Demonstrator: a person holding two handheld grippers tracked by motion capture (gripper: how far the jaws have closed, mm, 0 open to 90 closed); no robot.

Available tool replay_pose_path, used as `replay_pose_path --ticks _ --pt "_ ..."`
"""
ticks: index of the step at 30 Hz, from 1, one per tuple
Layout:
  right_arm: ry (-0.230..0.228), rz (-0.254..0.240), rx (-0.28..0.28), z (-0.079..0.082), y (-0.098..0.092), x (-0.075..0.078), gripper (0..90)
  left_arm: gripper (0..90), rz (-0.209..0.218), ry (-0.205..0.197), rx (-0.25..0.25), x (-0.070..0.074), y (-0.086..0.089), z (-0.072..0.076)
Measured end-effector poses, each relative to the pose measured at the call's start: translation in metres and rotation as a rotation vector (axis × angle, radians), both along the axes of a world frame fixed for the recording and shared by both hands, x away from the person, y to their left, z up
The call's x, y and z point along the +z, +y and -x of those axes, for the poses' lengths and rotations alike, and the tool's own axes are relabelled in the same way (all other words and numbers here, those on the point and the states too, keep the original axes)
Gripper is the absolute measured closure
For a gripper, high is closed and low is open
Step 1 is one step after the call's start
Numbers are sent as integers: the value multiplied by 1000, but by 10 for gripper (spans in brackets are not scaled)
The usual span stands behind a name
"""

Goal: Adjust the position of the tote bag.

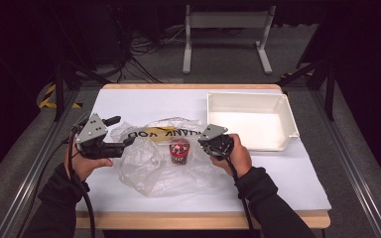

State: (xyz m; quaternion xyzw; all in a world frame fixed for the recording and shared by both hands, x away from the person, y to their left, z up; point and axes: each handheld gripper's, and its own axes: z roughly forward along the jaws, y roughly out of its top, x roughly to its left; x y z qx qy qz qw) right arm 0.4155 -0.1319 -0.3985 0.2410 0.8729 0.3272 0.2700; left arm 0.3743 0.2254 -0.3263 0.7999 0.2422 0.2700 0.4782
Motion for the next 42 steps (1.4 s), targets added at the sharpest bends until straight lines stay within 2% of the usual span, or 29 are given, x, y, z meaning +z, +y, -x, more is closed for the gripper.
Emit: replay_pose_path --ticks 4,6,7,8,9,11,13,15,17,19,20,22,24,25,29,30,31,33,35,38,39,42 --pt "-10 -6 6 1 1 3 833 247 15 -10 -6 3 3 2" --pt "-11 -25 2 1 0 6 758 316 1 -8 -10 0 2 1" --pt "-17 -34 1 2 0 9 728 322 -57 6 43 -8 -1 -6" --pt "-21 -42 0 3 -1 10 708 343 -57 6 43 -8 -1 -6" --pt "-30 -58 9 5 -1 14 678 354 -71 43 75 -20 -1 -16" --pt "-43 -71 20 10 -2 21 652 360 -66 78 110 -30 -1 -26" --pt "-57 -76 26 14 -2 26 636 360 -66 93 116 -35 0 -32" --pt "-71 -112 44 21 -4 36 635 358 -36 122 120 -43 1 -39" --pt "-89 -134 85 33 -3 48 646 360 -35 123 118 -45 2 -40" --pt "-74 -149 159 47 2 54 653 367 -54 121 121 -46 0 -40" --pt "-57 -152 198 52 5 55 658 370 -66 116 122 -46 0 -41" --pt "-8 -140 273 61 14 52 659 376 -61 121 137 -48 -2 -43" --pt "40 -117 318 64 24 42 654 376 -73 126 140 -49 -4 -45" --pt "59 -87 337 64 29 36 649 380 -68 131 141 -50 -5 -46" --pt "140 -11 371 53 40 11 639 384 -78 138 137 -53 -9 -52" --pt "140 -11 371 53 40 11 639 386 -78 138 137 -53 -9 -52" --pt "171 28 352 46 41 -2 628 386 -75 145 140 -55 -9 -55" --pt "185 63 339 41 40 -9 615 387 -65 152 144 -57 -9 -56" --pt "183 90 303 36 37 -14 601 386 -60 156 137 -58 -7 -57" --pt "173 104 269 31 33 -16 563 374 -36 161 132 -57 -3 -55" --pt "156 103 214 26 28 -17 549 337 -21 167 114 -54 1 -54" --pt "140 94 175 20 21 -16 530 241 9 155 100 -47 10 -51"
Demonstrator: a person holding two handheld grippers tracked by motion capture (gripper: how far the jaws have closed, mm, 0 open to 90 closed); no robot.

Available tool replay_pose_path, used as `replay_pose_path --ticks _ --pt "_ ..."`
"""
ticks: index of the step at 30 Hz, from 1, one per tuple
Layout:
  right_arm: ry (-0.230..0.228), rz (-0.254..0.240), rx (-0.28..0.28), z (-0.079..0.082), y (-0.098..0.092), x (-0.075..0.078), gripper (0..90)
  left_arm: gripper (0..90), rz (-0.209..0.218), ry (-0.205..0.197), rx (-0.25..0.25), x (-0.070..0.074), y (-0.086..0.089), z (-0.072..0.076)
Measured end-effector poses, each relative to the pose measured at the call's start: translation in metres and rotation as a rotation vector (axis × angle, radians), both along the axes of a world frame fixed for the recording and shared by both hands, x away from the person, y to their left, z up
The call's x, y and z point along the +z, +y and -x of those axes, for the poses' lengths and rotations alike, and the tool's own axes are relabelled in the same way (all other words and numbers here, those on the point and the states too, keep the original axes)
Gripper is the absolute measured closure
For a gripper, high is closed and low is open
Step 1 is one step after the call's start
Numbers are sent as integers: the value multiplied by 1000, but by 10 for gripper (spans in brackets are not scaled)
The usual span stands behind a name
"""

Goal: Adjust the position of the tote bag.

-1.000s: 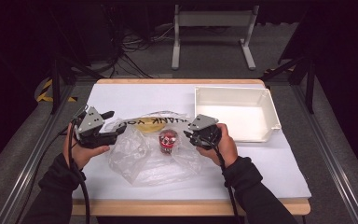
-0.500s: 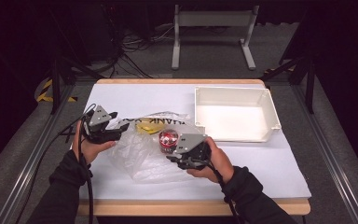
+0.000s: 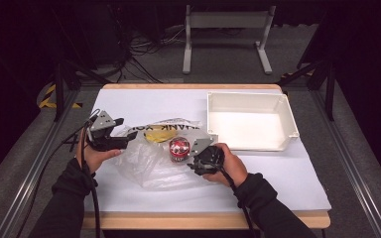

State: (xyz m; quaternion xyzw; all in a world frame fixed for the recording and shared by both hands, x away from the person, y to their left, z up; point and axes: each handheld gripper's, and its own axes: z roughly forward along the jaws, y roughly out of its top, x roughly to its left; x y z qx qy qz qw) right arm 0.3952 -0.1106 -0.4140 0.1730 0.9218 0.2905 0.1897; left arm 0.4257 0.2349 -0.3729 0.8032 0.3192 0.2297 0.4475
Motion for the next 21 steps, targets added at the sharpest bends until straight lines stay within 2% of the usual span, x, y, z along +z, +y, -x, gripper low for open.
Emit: replay_pose_path --ticks 2,5,8,11,14,18,21 --pt "-5 -6 -29 -4 -3 0 525 194 24 -6 13 6 6 1" --pt "-26 -4 -54 -10 -5 0 524 130 95 -20 47 17 19 1" --pt "-39 -21 -72 -13 -7 1 521 126 101 -22 46 20 20 1" --pt "-58 -45 -85 -16 -7 5 505 128 77 -11 20 19 13 1" --pt "-80 -43 -89 -18 -6 9 505 123 56 -11 -24 19 0 2" --pt "-81 -22 -90 -21 -5 10 517 121 35 -9 -41 20 -10 2" --pt "-76 -12 -99 -21 -6 9 508 122 60 -7 -64 23 -15 4"
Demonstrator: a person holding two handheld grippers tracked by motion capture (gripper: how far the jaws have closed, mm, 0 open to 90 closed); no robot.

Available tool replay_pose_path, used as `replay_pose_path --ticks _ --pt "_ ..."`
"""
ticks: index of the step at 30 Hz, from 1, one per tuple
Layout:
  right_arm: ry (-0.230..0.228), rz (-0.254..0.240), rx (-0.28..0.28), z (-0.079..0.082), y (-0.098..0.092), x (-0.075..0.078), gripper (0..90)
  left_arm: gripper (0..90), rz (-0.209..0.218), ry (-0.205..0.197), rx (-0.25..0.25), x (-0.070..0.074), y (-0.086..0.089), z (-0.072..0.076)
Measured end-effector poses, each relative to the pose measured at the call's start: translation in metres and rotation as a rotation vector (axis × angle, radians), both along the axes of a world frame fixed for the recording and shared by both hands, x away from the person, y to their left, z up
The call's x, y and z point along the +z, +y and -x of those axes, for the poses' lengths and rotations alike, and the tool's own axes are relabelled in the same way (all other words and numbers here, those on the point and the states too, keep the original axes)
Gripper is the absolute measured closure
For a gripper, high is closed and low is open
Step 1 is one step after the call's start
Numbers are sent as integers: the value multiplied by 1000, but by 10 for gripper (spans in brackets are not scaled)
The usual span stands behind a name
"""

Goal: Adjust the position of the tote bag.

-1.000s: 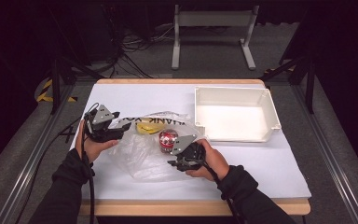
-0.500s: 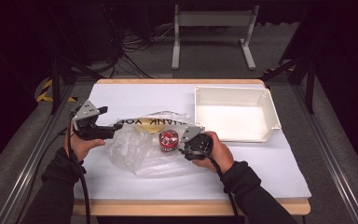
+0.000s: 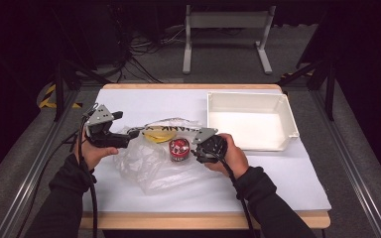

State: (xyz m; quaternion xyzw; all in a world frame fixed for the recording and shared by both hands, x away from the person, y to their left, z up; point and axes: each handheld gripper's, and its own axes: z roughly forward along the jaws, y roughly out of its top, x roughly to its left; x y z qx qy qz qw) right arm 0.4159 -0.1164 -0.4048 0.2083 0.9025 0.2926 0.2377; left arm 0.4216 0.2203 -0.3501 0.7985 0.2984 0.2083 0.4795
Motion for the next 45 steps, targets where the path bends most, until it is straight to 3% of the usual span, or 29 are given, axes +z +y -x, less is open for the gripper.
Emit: replay_pose_path --ticks 7,10,12,14,17,20,24,28,31,33,37,39,41,45 --pt "7 -16 -8 1 -4 3 505 123 18 -33 -66 14 -4 19" --pt "5 -13 -8 0 -6 5 514 121 32 -48 -66 19 3 28" --pt "3 -18 -18 0 -7 6 527 125 69 -50 -82 24 8 34" --pt "1 -21 -22 -1 -8 6 541 151 68 -72 -75 29 10 43" --pt "-7 -19 -19 -1 -8 7 567 185 35 -80 -129 29 3 57" --pt "-4 -13 -19 -1 -8 6 586 222 -29 -80 -179 23 -12 72" --pt "7 -13 -12 -2 -7 6 646 294 -60 -73 -249 14 -29 89" --pt "13 -2 1 -3 -7 5 646 335 -153 -63 -304 2 -51 103" --pt "18 -4 -8 -3 -6 4 623 374 -232 -44 -319 -15 -63 101" --pt "14 0 -12 -4 -6 3 611 385 -311 -35 -283 -29 -69 92" --pt "21 1 -7 -3 -5 2 605 441 -384 22 -227 -50 -69 69" --pt "20 3 -3 -4 -5 2 605 465 -393 57 -196 -58 -65 56" --pt "20 11 4 -5 -5 1 603 470 -426 57 -162 -63 -62 47" --pt "9 21 -2 -5 -4 1 585 482 -418 67 -93 -66 -51 32"
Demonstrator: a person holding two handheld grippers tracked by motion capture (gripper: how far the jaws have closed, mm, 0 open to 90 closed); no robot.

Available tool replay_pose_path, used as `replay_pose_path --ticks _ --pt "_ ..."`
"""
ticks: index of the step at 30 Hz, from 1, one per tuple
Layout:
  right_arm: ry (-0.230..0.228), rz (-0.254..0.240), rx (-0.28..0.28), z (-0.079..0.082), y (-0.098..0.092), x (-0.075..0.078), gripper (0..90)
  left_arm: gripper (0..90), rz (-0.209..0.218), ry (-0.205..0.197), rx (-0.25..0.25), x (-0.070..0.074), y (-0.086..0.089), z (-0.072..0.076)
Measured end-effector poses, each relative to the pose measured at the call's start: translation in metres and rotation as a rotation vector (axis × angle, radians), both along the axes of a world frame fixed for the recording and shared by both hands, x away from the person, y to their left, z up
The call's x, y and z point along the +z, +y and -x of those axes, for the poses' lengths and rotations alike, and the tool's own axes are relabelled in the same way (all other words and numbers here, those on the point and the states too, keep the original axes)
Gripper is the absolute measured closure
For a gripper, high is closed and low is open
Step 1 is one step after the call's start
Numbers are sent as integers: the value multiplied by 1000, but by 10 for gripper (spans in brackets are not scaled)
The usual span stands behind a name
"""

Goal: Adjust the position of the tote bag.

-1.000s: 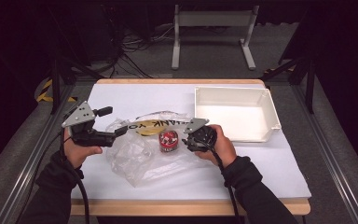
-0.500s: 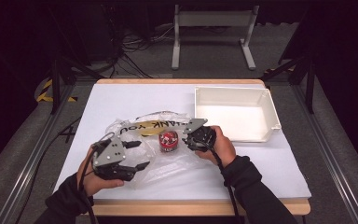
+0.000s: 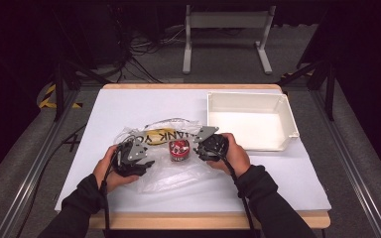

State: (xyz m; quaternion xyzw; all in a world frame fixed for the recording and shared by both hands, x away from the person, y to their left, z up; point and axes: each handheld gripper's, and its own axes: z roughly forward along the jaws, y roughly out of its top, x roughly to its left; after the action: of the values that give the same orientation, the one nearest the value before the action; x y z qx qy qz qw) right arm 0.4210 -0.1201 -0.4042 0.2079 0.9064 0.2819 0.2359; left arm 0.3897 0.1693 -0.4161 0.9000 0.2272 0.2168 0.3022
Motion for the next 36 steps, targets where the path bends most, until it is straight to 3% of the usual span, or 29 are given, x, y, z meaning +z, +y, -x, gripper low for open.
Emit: replay_pose_path --ticks 5,8,14,16,20,24,28,36 --pt "-17 10 -3 -1 -1 2 540 477 9 -30 61 3 15 -12" --pt "-22 13 -13 -4 -1 5 508 461 34 -61 93 8 25 -18" --pt "-39 30 -11 -5 1 10 506 440 94 -85 133 16 41 -27" --pt "-60 38 -7 -4 3 12 542 472 94 -91 143 17 43 -30" --pt "-61 49 2 -3 8 13 664 556 85 -105 140 14 43 -36" --pt "-72 81 5 -7 14 9 745 625 71 -62 127 5 40 -46" --pt "-54 101 -14 -10 18 1 823 670 61 -22 120 -5 35 -52" --pt "-25 100 -89 -11 20 -22 847 656 45 37 139 -24 35 -65"
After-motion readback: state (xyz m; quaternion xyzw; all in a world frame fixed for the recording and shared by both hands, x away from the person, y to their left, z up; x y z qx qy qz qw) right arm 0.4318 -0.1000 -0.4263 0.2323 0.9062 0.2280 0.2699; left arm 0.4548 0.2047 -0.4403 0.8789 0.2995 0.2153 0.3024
